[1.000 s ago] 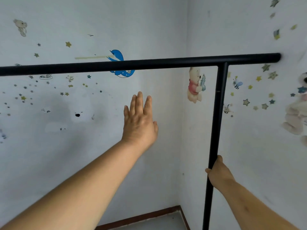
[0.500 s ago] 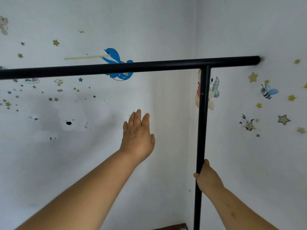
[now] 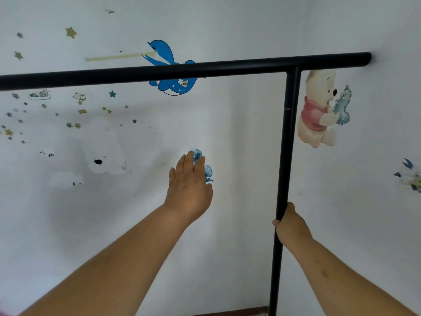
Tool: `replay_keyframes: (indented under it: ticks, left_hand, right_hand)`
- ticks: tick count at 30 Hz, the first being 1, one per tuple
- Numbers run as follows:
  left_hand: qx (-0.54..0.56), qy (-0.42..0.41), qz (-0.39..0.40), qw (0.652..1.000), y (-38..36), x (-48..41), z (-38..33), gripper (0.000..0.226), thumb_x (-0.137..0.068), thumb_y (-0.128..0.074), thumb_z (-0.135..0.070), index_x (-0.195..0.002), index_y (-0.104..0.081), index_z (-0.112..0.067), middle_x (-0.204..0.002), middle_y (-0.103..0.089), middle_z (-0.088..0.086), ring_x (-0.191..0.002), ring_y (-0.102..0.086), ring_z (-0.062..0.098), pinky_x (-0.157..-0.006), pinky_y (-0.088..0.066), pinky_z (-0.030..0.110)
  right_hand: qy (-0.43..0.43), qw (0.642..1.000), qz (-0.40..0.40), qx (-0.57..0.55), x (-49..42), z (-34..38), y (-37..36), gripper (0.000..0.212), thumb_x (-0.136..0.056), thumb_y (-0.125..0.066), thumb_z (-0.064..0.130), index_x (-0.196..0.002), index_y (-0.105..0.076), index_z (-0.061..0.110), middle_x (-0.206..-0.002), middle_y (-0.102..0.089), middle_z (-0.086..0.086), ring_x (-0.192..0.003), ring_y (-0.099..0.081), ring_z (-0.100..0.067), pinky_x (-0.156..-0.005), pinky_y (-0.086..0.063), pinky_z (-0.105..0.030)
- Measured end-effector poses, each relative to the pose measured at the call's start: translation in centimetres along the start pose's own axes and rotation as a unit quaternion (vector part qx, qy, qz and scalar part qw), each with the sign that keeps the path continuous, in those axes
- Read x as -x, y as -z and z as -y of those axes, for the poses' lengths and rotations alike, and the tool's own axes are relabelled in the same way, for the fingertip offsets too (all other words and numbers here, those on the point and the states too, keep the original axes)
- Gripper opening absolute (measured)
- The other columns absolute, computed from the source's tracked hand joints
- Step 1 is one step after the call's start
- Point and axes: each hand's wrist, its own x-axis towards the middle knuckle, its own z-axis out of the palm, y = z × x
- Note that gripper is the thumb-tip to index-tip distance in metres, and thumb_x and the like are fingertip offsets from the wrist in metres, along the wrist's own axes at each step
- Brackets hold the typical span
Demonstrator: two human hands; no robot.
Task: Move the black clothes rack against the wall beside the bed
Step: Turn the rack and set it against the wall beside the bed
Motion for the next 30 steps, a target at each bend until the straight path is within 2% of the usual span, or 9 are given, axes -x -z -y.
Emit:
replay_keyframes:
  ticks: [4, 7, 12, 16, 24, 27, 30]
  left_hand:
    - [0.013, 0.004, -0.015, 1.000, -1.1, -2.6, 1.8, 0.055, -0.084, -0.054, -0.023, -0.135, -0.034, -0.017, -0.151, -0.024, 0.007, -0.136, -0.019, 0.023, -0.109, -0.020, 0.040]
    - [0.014, 0.006, 0.001, 1.000, -2.2, -5.0, 3.4, 0.058, -0.086, -0.051, -0.027, -0.139, -0.030, -0.018, -0.154, -0.019, 0.009, -0.140, -0.015, 0.026, -0.112, -0.017, 0.043]
    - [0.020, 0.009, 0.020, 1.000, -4.0, -8.0, 5.5, 0.063, -0.087, -0.050, -0.029, -0.143, -0.024, -0.019, -0.156, -0.014, 0.008, -0.142, -0.010, 0.025, -0.114, -0.013, 0.042]
    - [0.024, -0.001, 0.029, 0.999, -5.6, -9.8, 7.0, 0.062, -0.087, -0.049, -0.032, -0.142, -0.024, -0.019, -0.156, -0.013, 0.008, -0.142, -0.011, 0.025, -0.114, -0.013, 0.042]
    - [0.034, -0.006, 0.049, 0.998, -7.9, -11.4, 8.8, 0.062, -0.086, -0.052, -0.031, -0.141, -0.026, -0.021, -0.156, -0.015, 0.008, -0.142, -0.012, 0.026, -0.113, -0.014, 0.041]
    - [0.039, 0.000, 0.042, 0.998, -7.8, -11.6, 9.2, 0.062, -0.086, -0.053, -0.031, -0.140, -0.027, -0.020, -0.155, -0.016, 0.008, -0.141, -0.013, 0.026, -0.113, -0.015, 0.040]
    - [0.036, 0.008, 0.028, 0.999, -7.1, -11.5, 9.5, 0.057, -0.084, -0.054, -0.027, -0.137, -0.032, -0.019, -0.154, -0.020, 0.009, -0.140, -0.017, 0.026, -0.111, -0.018, 0.039]
  right_hand:
    - [-0.003, 1.000, -0.003, 0.002, -2.2, 1.1, -0.9, 0.042, -0.094, -0.053, 0.008, -0.132, -0.036, 0.008, -0.102, -0.061, -0.013, -0.077, -0.055, -0.022, -0.062, -0.043, -0.030]
    - [-0.004, 1.000, -0.008, 0.000, -4.1, 2.0, -1.8, 0.041, -0.093, -0.053, 0.007, -0.131, -0.037, 0.009, -0.092, -0.058, -0.007, -0.075, -0.056, -0.022, -0.062, -0.044, -0.030]
    - [-0.013, 1.000, -0.019, -0.005, -6.6, 3.2, -3.2, 0.040, -0.092, -0.053, 0.006, -0.130, -0.039, 0.010, -0.089, -0.056, -0.004, -0.075, -0.056, -0.022, -0.059, -0.044, -0.030]
    - [-0.018, 0.999, -0.034, -0.007, -8.7, 3.9, -4.3, 0.040, -0.092, -0.053, 0.005, -0.129, -0.039, 0.010, -0.090, -0.056, -0.004, -0.076, -0.056, -0.022, -0.065, -0.047, -0.031]
    - [-0.030, 0.998, -0.055, -0.006, -11.1, 4.4, -5.8, 0.039, -0.094, -0.049, 0.006, -0.130, -0.036, 0.011, -0.081, -0.052, 0.000, -0.071, -0.055, -0.019, -0.059, -0.044, -0.029]
    - [-0.039, 0.997, -0.063, 0.002, -11.3, 4.5, -6.3, 0.042, -0.093, -0.050, 0.005, -0.132, -0.034, 0.009, -0.088, -0.057, -0.007, -0.074, -0.057, -0.023, -0.063, -0.049, -0.031]
    - [-0.050, 0.997, -0.062, 0.010, -11.2, 4.1, -6.5, 0.052, -0.092, -0.052, 0.006, -0.138, -0.028, 0.008, -0.105, -0.063, -0.017, -0.075, -0.057, -0.024, -0.063, -0.048, -0.030]
